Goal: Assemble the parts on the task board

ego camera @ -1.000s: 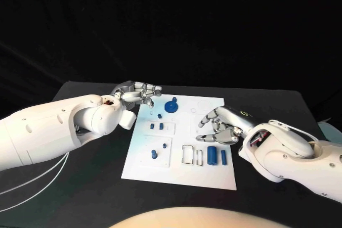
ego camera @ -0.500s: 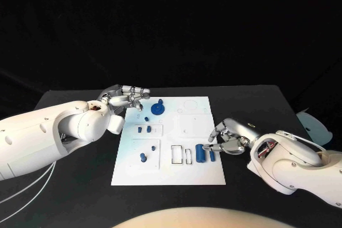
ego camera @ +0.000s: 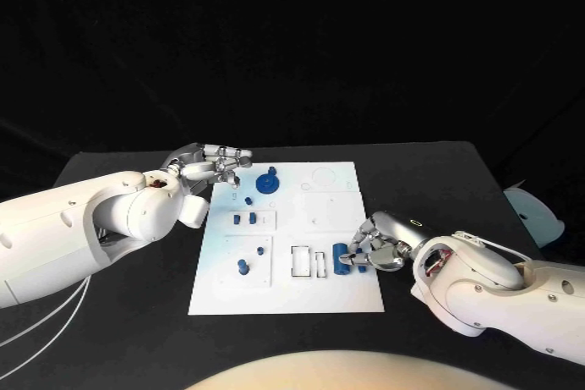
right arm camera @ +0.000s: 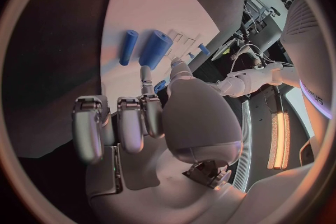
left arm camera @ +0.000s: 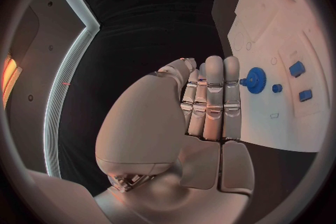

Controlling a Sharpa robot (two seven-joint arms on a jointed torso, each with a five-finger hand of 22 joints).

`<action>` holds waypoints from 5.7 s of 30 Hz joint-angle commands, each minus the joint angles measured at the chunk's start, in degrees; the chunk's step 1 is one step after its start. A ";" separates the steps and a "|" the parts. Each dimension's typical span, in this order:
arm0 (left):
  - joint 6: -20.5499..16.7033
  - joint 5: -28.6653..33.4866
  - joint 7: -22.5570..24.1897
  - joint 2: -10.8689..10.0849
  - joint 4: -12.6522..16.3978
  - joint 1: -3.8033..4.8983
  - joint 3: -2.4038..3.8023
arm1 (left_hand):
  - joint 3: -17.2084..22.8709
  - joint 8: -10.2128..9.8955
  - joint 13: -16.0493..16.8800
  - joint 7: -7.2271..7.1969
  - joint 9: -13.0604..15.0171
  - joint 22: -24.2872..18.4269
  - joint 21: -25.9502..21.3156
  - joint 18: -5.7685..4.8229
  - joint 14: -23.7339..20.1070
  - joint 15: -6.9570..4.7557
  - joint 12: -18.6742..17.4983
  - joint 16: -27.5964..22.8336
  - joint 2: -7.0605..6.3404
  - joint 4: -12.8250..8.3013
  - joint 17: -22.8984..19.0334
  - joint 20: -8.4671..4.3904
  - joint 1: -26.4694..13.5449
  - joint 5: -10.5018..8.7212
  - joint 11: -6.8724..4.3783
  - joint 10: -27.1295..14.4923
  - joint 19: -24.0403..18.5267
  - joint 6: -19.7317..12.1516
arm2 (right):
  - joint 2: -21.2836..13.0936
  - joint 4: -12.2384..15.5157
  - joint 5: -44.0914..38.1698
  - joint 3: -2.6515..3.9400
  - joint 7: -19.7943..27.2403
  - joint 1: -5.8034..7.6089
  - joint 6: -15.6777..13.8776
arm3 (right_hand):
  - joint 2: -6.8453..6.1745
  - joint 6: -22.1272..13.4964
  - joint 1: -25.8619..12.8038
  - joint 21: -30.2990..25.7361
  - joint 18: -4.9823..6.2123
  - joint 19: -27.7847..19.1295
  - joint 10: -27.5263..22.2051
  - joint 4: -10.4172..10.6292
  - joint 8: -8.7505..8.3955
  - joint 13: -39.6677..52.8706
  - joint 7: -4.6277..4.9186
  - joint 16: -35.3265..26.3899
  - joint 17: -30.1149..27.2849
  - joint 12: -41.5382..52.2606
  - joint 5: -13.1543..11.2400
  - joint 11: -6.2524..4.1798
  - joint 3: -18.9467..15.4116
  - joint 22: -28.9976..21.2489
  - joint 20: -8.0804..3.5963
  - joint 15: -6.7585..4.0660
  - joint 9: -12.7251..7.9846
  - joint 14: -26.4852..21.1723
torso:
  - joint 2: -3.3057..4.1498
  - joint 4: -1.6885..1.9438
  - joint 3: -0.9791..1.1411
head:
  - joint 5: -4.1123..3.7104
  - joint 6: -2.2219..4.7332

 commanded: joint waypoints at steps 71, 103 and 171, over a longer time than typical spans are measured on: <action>1.54 -0.03 -0.08 -0.34 0.46 0.01 0.03 | -0.18 0.47 0.10 0.29 -0.15 -0.34 -0.53 0.99 -0.25 0.17 0.46 -0.16 0.58 -0.13 -0.19 0.33 -0.46 0.01 0.06 -0.68 -0.44 -0.41 | 3.50 0.46 -0.83 0.58 -4.23 -0.50 -4.77 | 1.47 0.78 4.07 2.00 -1.27 5.31 0.60 -0.23 2.21 5.51 -0.97 1.02 10.77 0.24 13.39 -0.91 -0.67 14.55 -0.68 -1.01 3.58 5.16 | 0.39 2.38 -0.65 | -1.84 -0.24; 1.59 -0.02 -0.21 -0.07 0.69 0.01 0.03 | -0.18 0.47 0.10 0.29 -0.15 -0.34 -0.53 0.99 -0.25 0.17 0.46 -0.16 0.58 -0.13 -0.19 0.33 -0.46 0.01 0.06 -0.68 -0.44 -0.41 | 10.07 -3.25 6.96 0.37 -3.14 -0.80 0.84 | 4.10 3.72 -0.94 2.80 -1.45 5.63 2.43 -0.03 4.84 8.10 -2.67 1.24 11.22 1.87 12.50 -2.35 -2.37 14.77 -1.72 -2.19 5.90 5.25 | 0.53 2.71 -0.72 | -1.38 -0.47; 1.71 -0.02 -0.60 -0.61 0.84 0.01 0.02 | -0.19 0.56 0.11 0.32 -0.22 -0.48 -0.74 1.02 -0.29 0.18 0.65 -0.15 0.68 -0.14 -0.29 0.35 -0.54 0.04 0.08 -0.85 -0.50 -0.49 | 8.51 -1.25 -3.98 0.37 -4.29 -0.89 2.45 | 4.75 2.26 7.20 3.73 -1.66 6.04 4.53 -5.41 9.28 12.00 -3.87 1.67 12.15 4.42 -6.32 -3.39 2.11 15.05 -2.57 -3.07 10.53 5.44 | 0.60 3.10 -0.83 | -1.44 -0.90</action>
